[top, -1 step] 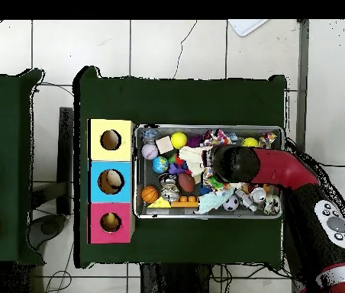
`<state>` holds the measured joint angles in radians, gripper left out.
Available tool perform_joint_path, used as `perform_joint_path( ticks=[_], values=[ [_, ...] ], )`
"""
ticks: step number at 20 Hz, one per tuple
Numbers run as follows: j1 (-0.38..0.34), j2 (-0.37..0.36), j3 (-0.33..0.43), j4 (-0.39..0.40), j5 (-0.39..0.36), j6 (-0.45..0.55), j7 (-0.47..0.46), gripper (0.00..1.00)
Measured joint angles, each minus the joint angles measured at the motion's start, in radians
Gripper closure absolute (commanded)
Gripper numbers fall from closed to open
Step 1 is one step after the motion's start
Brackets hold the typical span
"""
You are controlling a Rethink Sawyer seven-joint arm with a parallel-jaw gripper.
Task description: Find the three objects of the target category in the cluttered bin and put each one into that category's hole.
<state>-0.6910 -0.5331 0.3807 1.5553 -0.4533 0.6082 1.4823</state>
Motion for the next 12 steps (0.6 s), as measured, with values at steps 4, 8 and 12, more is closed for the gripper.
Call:
perform_joint_path(
  ticks=[4,8,12],
  values=[
    [0.028,0.044,-0.044,-0.025,-0.021,-0.040,0.000,0.00],
    [0.053,0.068,-0.087,-0.052,-0.024,-0.057,0.000,1.00],
    [0.065,0.070,-0.107,-0.060,-0.024,-0.057,0.000,1.00]
  ],
)
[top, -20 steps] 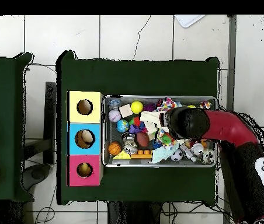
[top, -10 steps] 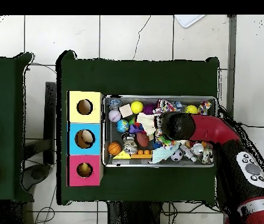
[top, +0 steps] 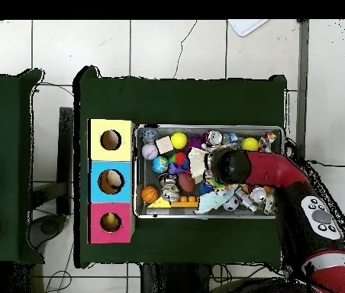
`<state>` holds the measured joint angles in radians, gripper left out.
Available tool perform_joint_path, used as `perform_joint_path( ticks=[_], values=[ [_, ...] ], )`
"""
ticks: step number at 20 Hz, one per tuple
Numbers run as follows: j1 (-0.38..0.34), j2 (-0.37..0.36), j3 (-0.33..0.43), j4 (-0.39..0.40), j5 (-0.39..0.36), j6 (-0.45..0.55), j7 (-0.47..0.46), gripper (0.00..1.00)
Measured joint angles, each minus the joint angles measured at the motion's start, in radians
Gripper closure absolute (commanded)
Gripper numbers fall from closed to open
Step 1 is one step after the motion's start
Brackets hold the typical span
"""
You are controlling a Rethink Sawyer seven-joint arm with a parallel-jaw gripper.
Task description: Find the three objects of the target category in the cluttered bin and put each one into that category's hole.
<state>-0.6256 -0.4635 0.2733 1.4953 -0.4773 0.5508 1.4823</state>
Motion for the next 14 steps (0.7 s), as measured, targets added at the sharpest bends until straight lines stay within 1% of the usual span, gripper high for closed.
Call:
perform_joint_path(
  ticks=[10,14],
  values=[
    [0.024,-0.005,-0.034,-0.010,0.005,0.000,0.000,1.00],
    [0.033,-0.043,-0.044,0.001,0.025,0.009,0.000,1.00]
  ],
)
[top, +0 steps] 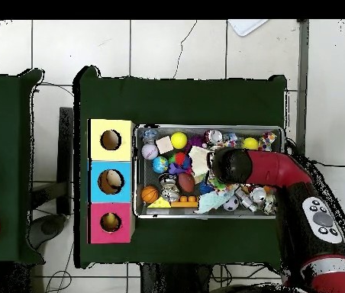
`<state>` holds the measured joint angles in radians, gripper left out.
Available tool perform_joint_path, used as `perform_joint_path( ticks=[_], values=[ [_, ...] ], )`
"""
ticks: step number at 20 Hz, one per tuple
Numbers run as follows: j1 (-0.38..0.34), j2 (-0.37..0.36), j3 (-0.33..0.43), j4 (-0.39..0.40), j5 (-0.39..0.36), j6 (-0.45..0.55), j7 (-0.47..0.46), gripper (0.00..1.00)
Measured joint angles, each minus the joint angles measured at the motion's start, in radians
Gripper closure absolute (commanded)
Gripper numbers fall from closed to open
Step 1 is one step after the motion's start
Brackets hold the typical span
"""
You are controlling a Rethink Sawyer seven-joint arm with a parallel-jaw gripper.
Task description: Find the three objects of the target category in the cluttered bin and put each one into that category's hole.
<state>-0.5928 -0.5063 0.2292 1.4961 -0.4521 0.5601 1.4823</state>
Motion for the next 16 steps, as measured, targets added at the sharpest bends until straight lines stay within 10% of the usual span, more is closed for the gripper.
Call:
perform_joint_path(
  ticks=[16],
  values=[
    [0.043,-0.289,-0.037,0.024,0.151,0.281,0.000,1.00]
  ],
)
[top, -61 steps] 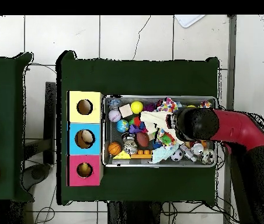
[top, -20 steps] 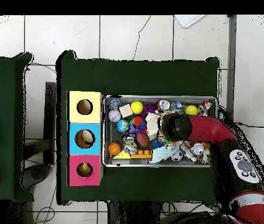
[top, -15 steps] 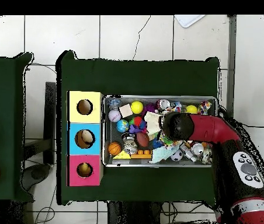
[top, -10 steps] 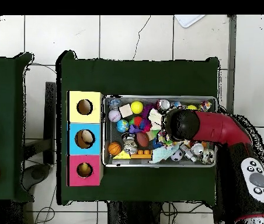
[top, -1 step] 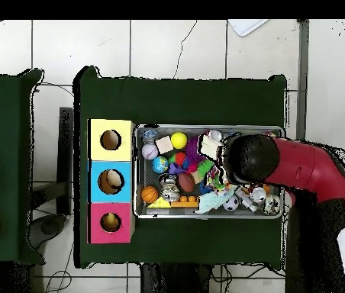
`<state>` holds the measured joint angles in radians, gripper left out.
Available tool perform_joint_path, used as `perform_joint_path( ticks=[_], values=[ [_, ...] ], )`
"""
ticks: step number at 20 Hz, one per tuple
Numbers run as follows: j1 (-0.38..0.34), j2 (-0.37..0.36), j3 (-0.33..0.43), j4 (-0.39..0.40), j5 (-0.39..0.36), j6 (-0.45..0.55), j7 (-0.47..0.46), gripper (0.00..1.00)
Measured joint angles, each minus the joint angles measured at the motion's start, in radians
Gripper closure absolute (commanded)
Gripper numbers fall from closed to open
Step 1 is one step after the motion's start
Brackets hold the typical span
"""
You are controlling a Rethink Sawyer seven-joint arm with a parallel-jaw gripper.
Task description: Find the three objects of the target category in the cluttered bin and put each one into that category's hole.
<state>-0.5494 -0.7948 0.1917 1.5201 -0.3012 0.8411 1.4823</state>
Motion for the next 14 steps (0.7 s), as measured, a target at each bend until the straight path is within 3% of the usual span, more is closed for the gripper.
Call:
perform_joint_path(
  ticks=[14],
  values=[
    [0.120,-0.049,-0.021,0.054,0.142,0.000,0.005,1.00]
  ],
)
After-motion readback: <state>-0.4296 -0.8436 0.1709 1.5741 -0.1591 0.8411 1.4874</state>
